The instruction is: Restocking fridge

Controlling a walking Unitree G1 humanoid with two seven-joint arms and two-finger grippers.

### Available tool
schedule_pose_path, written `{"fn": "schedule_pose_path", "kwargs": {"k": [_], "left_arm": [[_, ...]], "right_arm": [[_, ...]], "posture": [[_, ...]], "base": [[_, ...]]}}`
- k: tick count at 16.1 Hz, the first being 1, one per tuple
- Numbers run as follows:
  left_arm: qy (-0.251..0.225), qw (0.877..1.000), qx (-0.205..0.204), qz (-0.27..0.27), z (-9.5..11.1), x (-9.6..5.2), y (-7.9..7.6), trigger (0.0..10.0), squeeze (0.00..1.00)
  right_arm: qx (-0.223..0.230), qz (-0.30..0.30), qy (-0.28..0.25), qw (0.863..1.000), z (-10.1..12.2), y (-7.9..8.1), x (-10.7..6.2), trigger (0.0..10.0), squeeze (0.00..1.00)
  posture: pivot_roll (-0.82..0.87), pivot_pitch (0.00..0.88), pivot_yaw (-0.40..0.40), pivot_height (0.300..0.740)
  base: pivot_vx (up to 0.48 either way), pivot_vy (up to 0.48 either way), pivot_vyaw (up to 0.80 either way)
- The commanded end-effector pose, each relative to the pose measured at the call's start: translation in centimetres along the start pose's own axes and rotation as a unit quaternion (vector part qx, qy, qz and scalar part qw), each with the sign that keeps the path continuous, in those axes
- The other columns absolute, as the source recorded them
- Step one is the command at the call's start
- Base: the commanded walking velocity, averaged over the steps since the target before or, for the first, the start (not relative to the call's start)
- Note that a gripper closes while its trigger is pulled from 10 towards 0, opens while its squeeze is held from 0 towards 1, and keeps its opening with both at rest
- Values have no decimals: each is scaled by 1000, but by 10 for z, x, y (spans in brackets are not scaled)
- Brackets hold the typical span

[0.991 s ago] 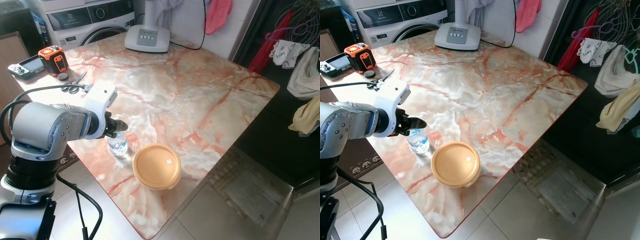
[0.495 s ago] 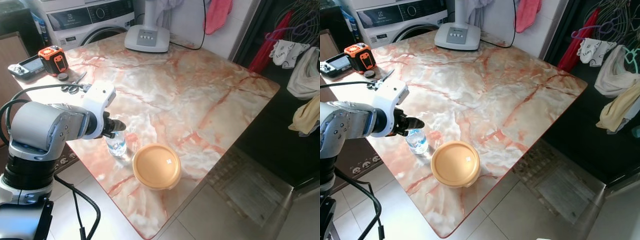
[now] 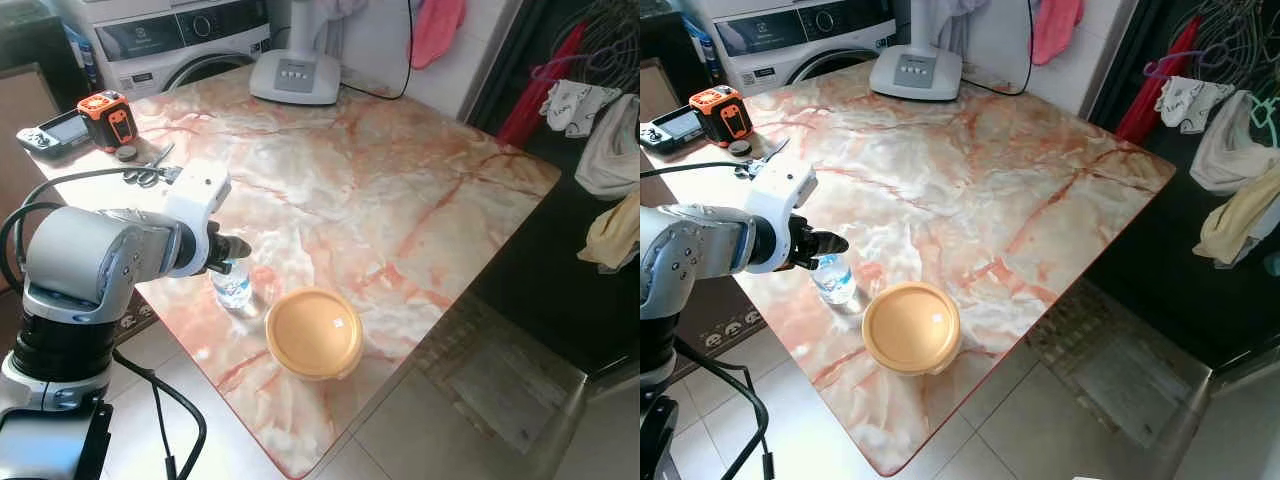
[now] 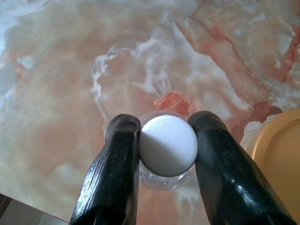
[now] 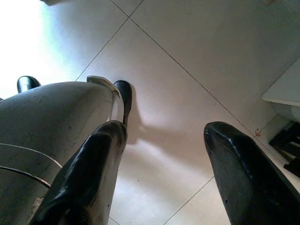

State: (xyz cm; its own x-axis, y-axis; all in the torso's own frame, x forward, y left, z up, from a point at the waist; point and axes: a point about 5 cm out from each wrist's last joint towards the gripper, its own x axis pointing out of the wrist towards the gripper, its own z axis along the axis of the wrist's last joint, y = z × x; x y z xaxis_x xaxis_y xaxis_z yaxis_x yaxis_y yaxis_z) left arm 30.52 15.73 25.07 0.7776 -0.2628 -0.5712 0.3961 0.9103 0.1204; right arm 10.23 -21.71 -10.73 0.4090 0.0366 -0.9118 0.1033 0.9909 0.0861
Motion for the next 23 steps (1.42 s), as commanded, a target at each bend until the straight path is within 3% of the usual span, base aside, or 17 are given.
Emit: {"fn": "schedule_pose_path", "kwargs": {"k": [1,7,9,10,11,17,19,20,23], "left_arm": [[-3,1000,-4,9,-2,0,1,0,0],[-28,999,-25,34,3,-3,7,0,0],[-72,994,-28,72,13,-5,15,0,0],[-96,990,-22,98,18,-6,19,4627,0],[-111,987,-30,113,19,-6,21,10000,0],[-155,968,-28,196,14,-7,29,10000,0],[-178,956,-21,232,10,-6,28,10000,0],[-204,944,-8,260,11,-8,28,10000,0],[-214,937,-36,272,8,-10,30,10000,0]], "right_arm": [[7,-5,9,1000,-5,-4,-2,10000,0],[4,-4,9,1000,-5,-5,-2,10000,0],[4,-4,9,1000,-5,-5,-2,10000,0],[4,-4,9,1000,-5,-5,-2,10000,0],[5,-4,9,1000,-5,-5,-2,10000,0],[7,-4,11,1000,-6,-4,-2,10000,0],[7,-3,13,1000,-7,-4,-2,10000,0],[7,-1,15,1000,-7,-4,-2,10000,0],[5,0,17,1000,-8,-3,-2,10000,0]], "posture": [[129,84,-120,740],[127,87,-124,740],[126,87,-124,740],[122,87,-124,740],[117,85,-120,740],[110,84,-119,740],[106,77,-114,740],[104,70,-114,740],[107,61,-111,740]], "base": [[0,0,0],[0,0,0],[0,0,0],[0,0,0],[0,0,0],[0,0,0],[0,0,0],[0,0,0],[0,0,0]]}}
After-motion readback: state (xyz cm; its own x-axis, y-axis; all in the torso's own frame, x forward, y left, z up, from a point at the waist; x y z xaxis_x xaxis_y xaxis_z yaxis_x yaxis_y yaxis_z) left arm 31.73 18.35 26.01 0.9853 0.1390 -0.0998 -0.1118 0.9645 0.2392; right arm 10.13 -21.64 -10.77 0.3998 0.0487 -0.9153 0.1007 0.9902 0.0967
